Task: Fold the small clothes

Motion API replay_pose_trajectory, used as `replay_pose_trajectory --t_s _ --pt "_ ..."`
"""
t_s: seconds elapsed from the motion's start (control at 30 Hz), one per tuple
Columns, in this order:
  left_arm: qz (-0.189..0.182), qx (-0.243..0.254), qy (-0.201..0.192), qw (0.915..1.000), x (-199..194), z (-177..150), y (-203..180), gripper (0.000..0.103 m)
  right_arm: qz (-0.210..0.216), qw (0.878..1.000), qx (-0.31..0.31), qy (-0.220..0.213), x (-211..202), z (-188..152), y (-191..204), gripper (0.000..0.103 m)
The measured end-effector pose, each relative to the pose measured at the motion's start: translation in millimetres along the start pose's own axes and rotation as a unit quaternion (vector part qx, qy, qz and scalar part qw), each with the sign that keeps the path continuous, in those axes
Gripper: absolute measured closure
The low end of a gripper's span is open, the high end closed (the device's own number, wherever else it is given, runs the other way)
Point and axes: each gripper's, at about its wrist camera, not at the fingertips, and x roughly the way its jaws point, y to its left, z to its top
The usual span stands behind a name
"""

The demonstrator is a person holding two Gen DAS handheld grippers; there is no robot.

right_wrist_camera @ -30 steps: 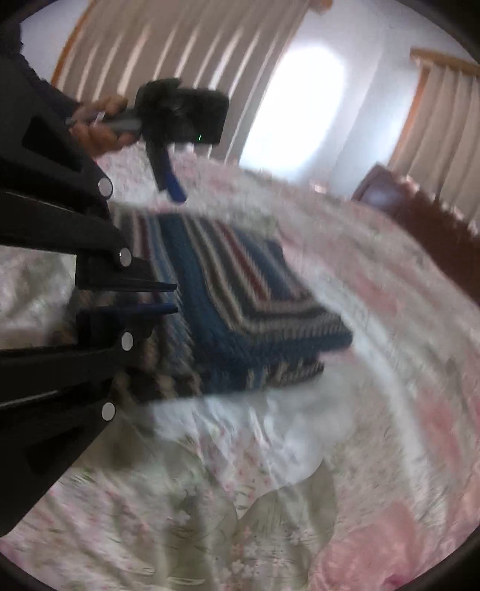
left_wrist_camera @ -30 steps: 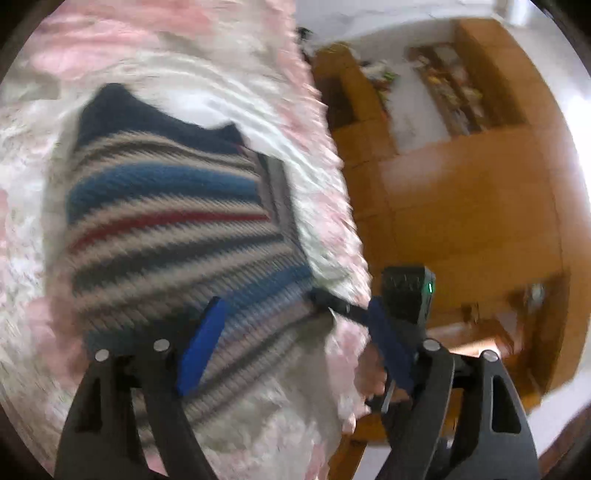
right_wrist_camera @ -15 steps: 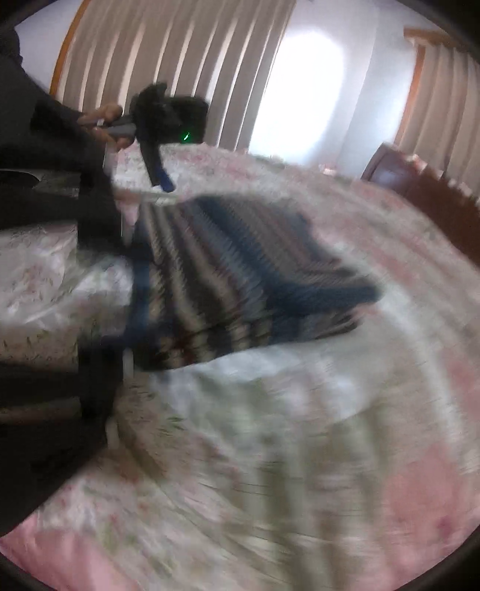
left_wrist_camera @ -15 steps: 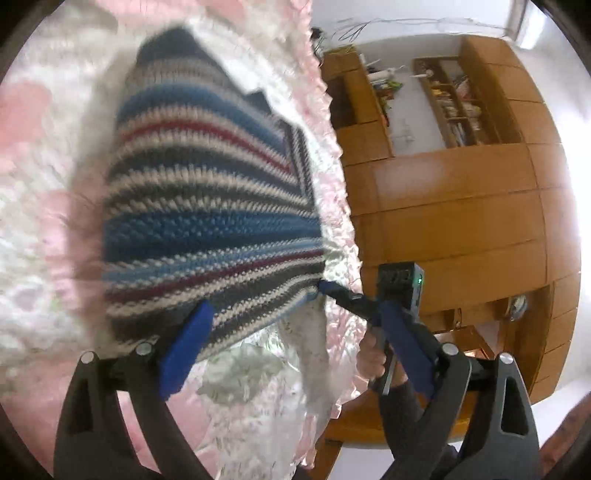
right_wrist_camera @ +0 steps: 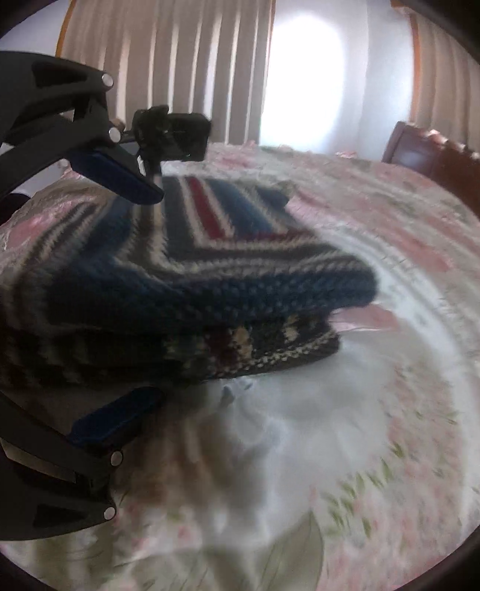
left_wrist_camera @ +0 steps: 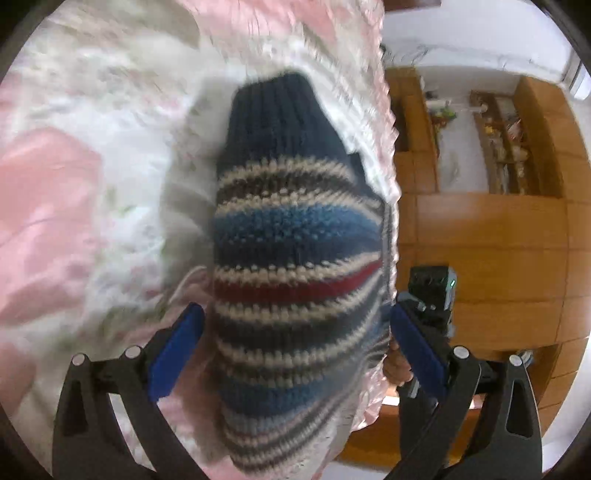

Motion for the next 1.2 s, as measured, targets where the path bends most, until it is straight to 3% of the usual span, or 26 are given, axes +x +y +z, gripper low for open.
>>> replay_pose_trajectory --t_s 0.07,0.13,0.27,0.33,0.47,0.6,0.8,0.87,1.0,1.2 --pt "0.009 0.012 0.032 0.9994 24 0 -3 0.003 -0.002 1.0 -0.006 0.007 10 2 2 0.003" --pt "0.036 0.028 0.037 0.9983 39 0 -7 0.004 0.014 1.0 -0.011 0.006 13 2 4 0.007" --pt "0.045 0.023 0.022 0.9985 45 0 -11 0.026 0.014 1.0 -0.008 0.01 19 -3 -1 0.055" --pt "0.052 0.024 0.021 0.9982 42 -2 -12 0.033 0.01 1.0 -0.022 0.001 14 -9 5 0.06" --pt "0.084 0.056 0.014 0.9948 23 -13 -39 0.04 0.011 0.998 -0.055 -0.02 -1 -24 49 0.065" --pt "0.08 0.073 -0.002 0.9941 -26 -27 -61 0.041 0.021 0.994 -0.096 -0.036 -11 -47 114 0.065" --pt "0.087 0.092 -0.054 0.9905 -163 -83 -68 0.041 0.061 0.982 -0.177 -0.042 18 -96 232 0.065" --pt "0.1 0.088 -0.07 0.9886 -205 -103 -53 0.041 0.072 0.978 -0.192 -0.036 52 -115 263 0.065" --pt "0.126 0.055 -0.097 0.9858 -263 -137 17 0.041 0.078 0.979 -0.189 -0.015 128 -142 284 0.065" --pt "0.143 -0.018 -0.087 0.9858 -274 -156 134 0.038 0.02 0.986 -0.158 0.041 246 -167 253 0.062"
